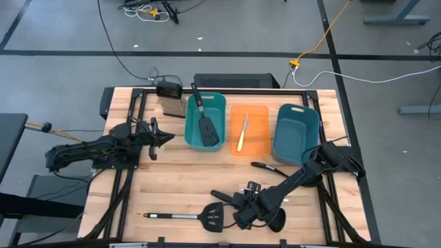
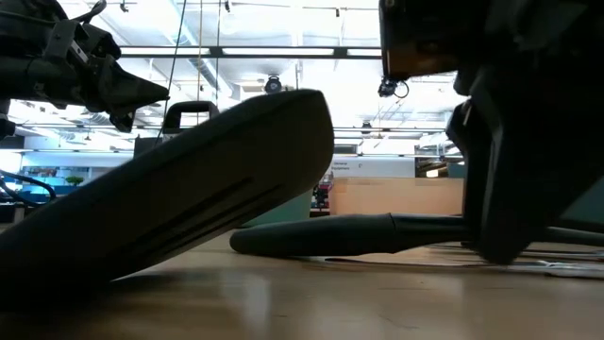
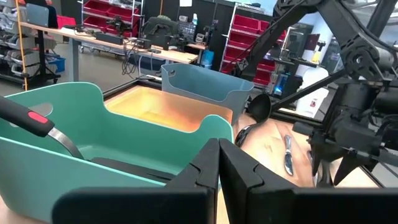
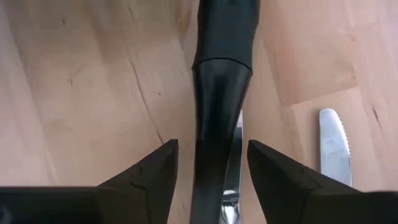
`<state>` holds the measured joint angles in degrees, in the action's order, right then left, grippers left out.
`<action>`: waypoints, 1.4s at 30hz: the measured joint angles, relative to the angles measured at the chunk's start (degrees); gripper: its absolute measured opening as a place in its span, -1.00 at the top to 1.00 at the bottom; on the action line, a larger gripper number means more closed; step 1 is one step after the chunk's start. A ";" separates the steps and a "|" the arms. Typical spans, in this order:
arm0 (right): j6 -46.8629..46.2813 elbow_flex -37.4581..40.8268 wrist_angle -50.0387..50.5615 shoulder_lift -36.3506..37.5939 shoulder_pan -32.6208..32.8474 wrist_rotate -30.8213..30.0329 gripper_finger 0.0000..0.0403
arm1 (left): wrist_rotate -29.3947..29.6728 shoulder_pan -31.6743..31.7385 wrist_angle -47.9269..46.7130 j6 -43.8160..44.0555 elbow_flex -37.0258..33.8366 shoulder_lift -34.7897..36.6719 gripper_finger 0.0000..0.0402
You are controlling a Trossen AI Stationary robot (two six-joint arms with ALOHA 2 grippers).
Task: Pick & Place Kitchen Items
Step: Put the bottom black serving spoon into the blue bin
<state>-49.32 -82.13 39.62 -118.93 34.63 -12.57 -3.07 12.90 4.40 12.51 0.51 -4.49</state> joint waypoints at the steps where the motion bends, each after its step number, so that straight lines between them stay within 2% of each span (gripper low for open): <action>1: 0.00 0.01 0.05 -0.03 0.00 -0.05 0.01 | 0.00 0.00 0.00 -0.01 0.00 0.01 0.93; 6: -0.01 0.01 -0.56 0.01 0.11 -1.95 0.17 | 0.00 0.00 0.01 -0.10 0.01 -0.01 0.93; 13: 0.53 0.01 -0.78 0.01 0.09 -1.76 0.62 | 0.00 0.01 0.02 -0.28 0.00 -0.01 0.93; 20: 0.80 0.01 1.76 0.60 0.09 -1.41 0.62 | 0.00 -0.01 0.02 -0.28 0.00 0.00 0.93; 28: 1.30 0.01 4.37 5.75 0.09 -1.64 0.62 | 0.02 -0.02 0.06 -0.26 0.00 0.00 0.93; 34: 1.88 0.03 6.80 14.12 0.11 -7.63 0.62 | 0.02 0.00 0.05 -0.26 0.00 -0.01 0.93; 42: 3.04 0.10 17.53 30.38 0.90 -26.19 0.62 | 0.02 -0.01 0.06 -0.26 0.00 0.01 0.93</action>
<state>-46.28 -82.04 57.14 -88.54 35.53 -38.76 -3.05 12.89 4.46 12.25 0.51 -4.48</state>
